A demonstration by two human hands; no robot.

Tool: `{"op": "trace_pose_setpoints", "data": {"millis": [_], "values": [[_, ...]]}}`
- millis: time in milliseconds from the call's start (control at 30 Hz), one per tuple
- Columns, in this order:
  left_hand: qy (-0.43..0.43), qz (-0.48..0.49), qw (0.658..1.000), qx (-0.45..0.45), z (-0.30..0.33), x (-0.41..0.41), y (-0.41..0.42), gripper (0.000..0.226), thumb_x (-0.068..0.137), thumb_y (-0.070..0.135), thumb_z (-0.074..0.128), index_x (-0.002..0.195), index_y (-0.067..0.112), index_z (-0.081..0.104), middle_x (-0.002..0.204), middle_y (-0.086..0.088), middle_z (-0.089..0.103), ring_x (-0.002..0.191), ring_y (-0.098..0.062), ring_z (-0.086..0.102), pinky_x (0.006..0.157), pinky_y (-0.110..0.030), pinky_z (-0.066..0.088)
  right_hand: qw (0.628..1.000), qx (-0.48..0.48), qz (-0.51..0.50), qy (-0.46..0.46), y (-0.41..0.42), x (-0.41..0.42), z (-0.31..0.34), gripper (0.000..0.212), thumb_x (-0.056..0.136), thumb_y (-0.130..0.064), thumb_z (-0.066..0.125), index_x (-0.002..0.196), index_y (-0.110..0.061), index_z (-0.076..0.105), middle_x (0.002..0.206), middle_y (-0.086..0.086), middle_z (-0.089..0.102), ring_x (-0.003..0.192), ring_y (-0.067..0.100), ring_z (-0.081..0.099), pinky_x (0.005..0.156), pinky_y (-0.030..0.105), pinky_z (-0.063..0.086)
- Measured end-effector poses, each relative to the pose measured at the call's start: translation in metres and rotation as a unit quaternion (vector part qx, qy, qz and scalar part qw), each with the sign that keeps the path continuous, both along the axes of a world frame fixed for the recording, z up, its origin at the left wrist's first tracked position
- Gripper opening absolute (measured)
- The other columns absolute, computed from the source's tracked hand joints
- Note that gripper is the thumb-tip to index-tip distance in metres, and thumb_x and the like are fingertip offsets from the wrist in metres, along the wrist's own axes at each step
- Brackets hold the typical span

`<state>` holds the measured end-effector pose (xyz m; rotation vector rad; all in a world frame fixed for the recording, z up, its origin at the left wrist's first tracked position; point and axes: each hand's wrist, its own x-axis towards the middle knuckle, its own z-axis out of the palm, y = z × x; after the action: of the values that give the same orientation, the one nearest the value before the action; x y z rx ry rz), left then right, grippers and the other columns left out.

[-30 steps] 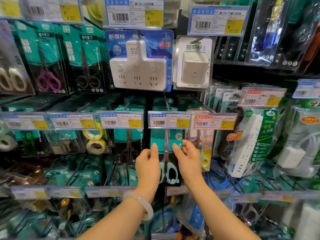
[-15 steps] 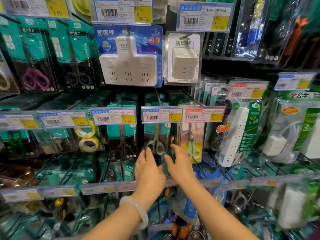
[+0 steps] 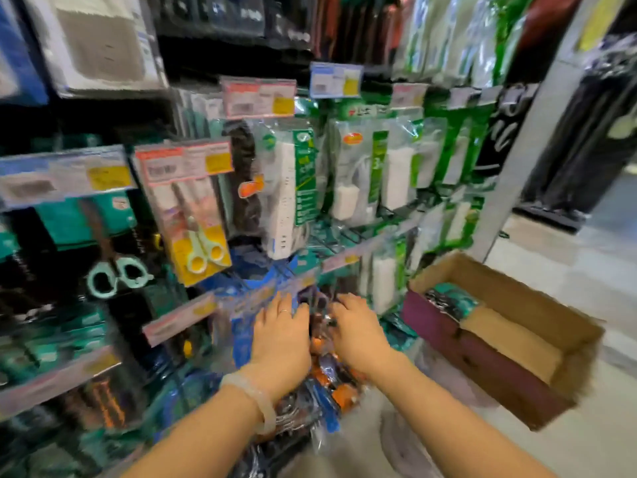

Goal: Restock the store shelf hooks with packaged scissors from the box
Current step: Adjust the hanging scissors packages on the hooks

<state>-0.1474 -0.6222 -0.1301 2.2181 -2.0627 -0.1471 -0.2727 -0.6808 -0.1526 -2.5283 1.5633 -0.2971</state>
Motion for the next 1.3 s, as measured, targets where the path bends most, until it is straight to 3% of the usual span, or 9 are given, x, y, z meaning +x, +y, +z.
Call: {"op": "trace_pose_setpoints", "data": {"millis": [100,433,600,733,900,1033,1133,1233,1300], "values": [[0.011,-0.046,0.998,0.032,-0.002,-0.037,-0.019,0.060,0.094,0.027,0.048,0.146,0.018,0.020,0.157,-0.011,0.008,0.145,-0.030,0.006,0.116,-0.043,0.012,0.998,0.024,-0.053,0.006,-0.014,-0.047,-0.006,0.038,0.092,-0.017,0.046,0.128,-0.007,0.051,0.141,0.013,0.040,0.131,0.031,0.034,0.104,0.039,0.034],[0.001,-0.127,0.991,0.048,-0.019,-0.150,-0.138,0.054,0.094,0.026,0.046,0.144,0.019,0.026,0.156,-0.008,0.015,0.144,-0.026,0.014,0.114,-0.037,0.018,0.980,0.070,-0.168,-0.086,-0.135,-0.182,-0.043,0.023,0.087,-0.019,0.052,0.104,-0.007,0.061,0.110,0.017,0.058,0.109,0.035,0.052,0.091,0.040,0.043],[-0.005,-0.138,0.986,0.095,-0.036,-0.205,-0.206,0.059,0.091,0.030,0.053,0.143,0.017,0.027,0.154,-0.010,0.018,0.142,-0.028,0.017,0.112,-0.039,0.022,0.969,0.106,-0.209,-0.080,-0.205,-0.245,-0.077,0.028,0.086,-0.021,0.055,0.110,-0.008,0.061,0.115,0.016,0.059,0.111,0.034,0.053,0.092,0.038,0.044],[-0.011,-0.136,0.984,0.112,-0.052,-0.232,-0.246,0.047,0.095,0.026,0.047,0.139,0.015,0.033,0.150,-0.009,0.026,0.139,-0.029,0.023,0.110,-0.039,0.025,0.947,0.179,-0.248,-0.095,-0.250,-0.274,-0.117,0.027,0.085,-0.018,0.054,0.109,-0.005,0.056,0.114,0.019,0.059,0.111,0.034,0.054,0.088,0.037,0.042],[-0.012,-0.123,0.987,0.102,-0.068,-0.247,-0.279,0.044,0.094,0.023,0.046,0.137,0.017,0.035,0.146,-0.007,0.031,0.136,-0.027,0.026,0.111,-0.037,0.024,0.857,0.260,-0.391,-0.213,-0.296,-0.287,-0.148,0.084,0.083,-0.046,0.063,0.142,0.000,0.023,0.142,0.019,0.039,0.131,0.034,0.037,0.104,0.039,0.037],[-0.008,-0.127,0.986,0.104,-0.077,-0.252,-0.294,0.043,0.095,0.025,0.045,0.136,0.017,0.036,0.147,-0.006,0.030,0.136,-0.026,0.026,0.109,-0.036,0.025,0.809,0.291,-0.449,-0.244,-0.317,-0.287,-0.161,0.097,0.076,-0.050,0.069,0.143,-0.005,0.016,0.143,0.017,0.037,0.130,0.034,0.040,0.100,0.041,0.039],[-0.003,-0.126,0.987,0.103,-0.083,-0.256,-0.300,0.041,0.095,0.025,0.045,0.135,0.017,0.038,0.146,-0.005,0.032,0.133,-0.027,0.029,0.107,-0.036,0.028,0.764,0.308,-0.485,-0.292,-0.326,-0.288,-0.174,0.090,0.072,-0.039,0.077,0.138,-0.004,0.026,0.134,0.015,0.047,0.120,0.033,0.050,0.097,0.039,0.044],[0.010,-0.127,0.986,0.106,-0.086,-0.262,-0.303,0.039,0.095,0.024,0.045,0.133,0.017,0.040,0.147,-0.005,0.031,0.133,-0.027,0.031,0.107,-0.036,0.029,0.704,0.339,-0.512,-0.357,-0.327,-0.295,-0.176,0.050,0.074,-0.026,0.078,0.109,-0.002,0.049,0.101,0.015,0.060,0.079,0.030,0.062,0.079,0.042,0.056],[0.026,-0.133,0.986,0.101,-0.085,-0.266,-0.305,0.039,0.094,0.024,0.046,0.133,0.018,0.041,0.147,-0.005,0.032,0.132,-0.027,0.033,0.107,-0.036,0.030,0.663,0.346,-0.516,-0.418,-0.324,-0.304,-0.176,0.030,0.078,-0.013,0.074,0.097,-0.005,0.052,0.097,0.015,0.058,0.080,0.030,0.059,0.073,0.042,0.056]]}}
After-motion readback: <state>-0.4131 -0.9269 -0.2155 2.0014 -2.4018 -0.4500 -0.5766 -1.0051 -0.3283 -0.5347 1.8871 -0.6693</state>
